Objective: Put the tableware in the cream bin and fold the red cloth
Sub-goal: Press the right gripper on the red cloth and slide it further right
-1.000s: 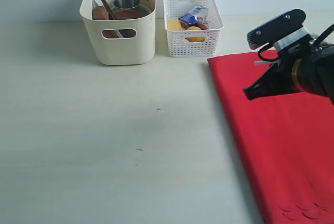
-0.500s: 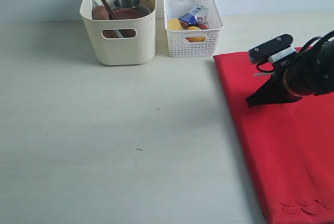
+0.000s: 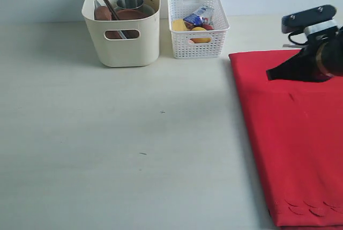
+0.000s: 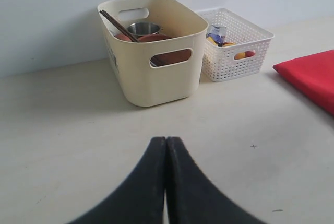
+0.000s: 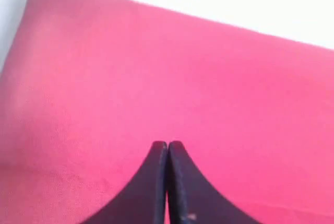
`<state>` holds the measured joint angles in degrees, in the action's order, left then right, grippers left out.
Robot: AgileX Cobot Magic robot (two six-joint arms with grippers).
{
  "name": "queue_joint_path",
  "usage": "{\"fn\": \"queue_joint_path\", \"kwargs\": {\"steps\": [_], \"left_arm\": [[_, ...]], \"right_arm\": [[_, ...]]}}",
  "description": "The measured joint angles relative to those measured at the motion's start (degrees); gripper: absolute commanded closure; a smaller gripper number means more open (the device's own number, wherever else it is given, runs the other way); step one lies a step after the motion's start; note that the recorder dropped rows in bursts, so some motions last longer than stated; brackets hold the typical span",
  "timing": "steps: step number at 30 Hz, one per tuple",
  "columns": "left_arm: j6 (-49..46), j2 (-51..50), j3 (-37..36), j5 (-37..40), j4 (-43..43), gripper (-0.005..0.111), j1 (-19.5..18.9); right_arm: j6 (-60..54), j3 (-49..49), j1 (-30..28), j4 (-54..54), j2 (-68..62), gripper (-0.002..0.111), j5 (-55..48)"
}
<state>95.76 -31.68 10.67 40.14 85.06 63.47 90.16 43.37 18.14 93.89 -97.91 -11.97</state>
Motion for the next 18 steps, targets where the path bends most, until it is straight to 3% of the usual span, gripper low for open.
{"fn": "queue_joint_path", "kwargs": {"steps": [8,18], "left_arm": [[-0.79,0.0,0.0,-0.39,-1.51,0.106,0.0],[-0.79,0.0,0.0,-3.68,-1.73,0.106,0.0]], "right_arm": [[0.0,-11.18,-0.12,-3.42,9.24,0.108,-3.06],[0.25,-9.81,-0.12,-2.28,-3.51,0.108,-3.19]]}}
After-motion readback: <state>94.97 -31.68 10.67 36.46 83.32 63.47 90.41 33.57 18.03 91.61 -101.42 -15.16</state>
